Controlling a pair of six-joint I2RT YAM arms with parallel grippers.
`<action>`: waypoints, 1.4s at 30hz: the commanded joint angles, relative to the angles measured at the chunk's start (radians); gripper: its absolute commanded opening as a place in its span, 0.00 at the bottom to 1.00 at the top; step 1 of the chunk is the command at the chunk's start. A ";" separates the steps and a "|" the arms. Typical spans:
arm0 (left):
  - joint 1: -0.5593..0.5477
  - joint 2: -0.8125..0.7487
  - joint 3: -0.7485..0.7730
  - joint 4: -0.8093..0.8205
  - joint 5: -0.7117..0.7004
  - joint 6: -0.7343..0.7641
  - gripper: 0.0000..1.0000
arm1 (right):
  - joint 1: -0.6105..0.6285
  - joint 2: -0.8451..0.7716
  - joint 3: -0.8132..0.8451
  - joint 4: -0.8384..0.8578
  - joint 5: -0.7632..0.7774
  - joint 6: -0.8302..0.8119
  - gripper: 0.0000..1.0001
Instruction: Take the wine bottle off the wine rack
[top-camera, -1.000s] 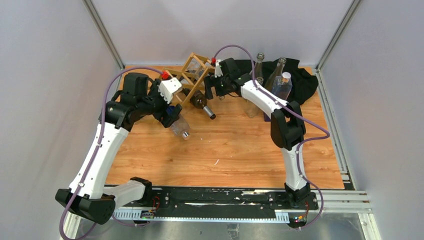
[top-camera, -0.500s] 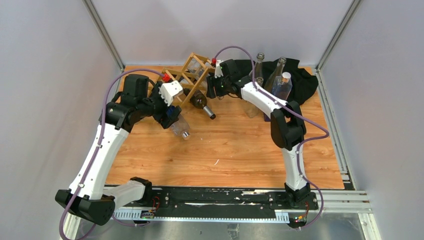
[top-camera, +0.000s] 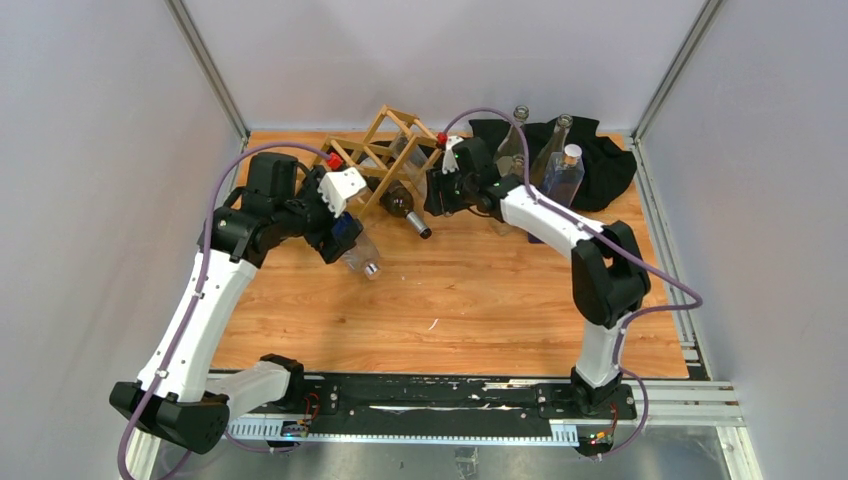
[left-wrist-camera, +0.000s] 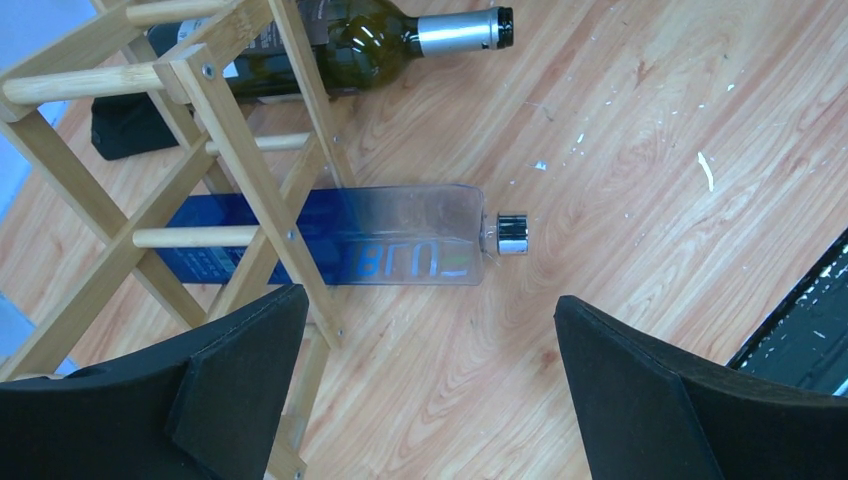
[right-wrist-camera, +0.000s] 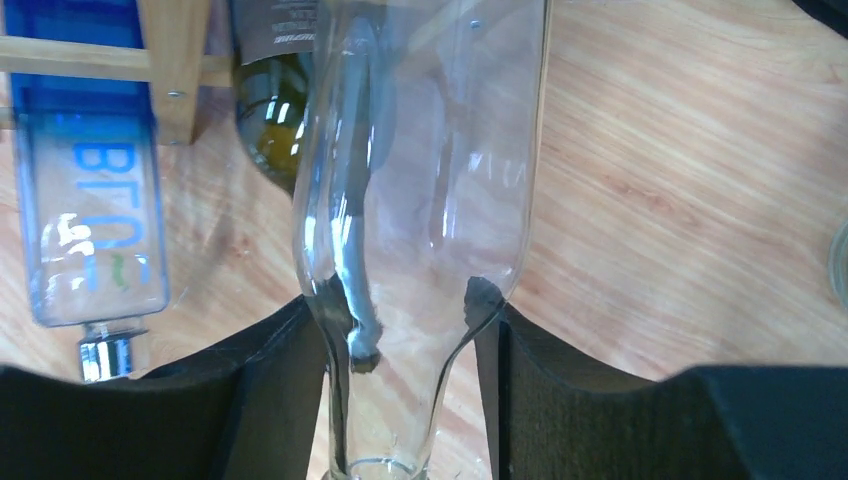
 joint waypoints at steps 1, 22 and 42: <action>0.008 -0.015 -0.013 -0.006 -0.012 0.024 1.00 | 0.017 -0.108 -0.083 0.076 0.020 0.063 0.00; 0.008 -0.046 -0.035 -0.007 0.016 0.083 0.97 | 0.028 -0.402 -0.320 0.161 -0.052 0.225 0.00; 0.008 -0.060 -0.044 -0.007 0.065 0.148 0.98 | 0.047 -0.689 -0.486 0.096 -0.069 0.257 0.00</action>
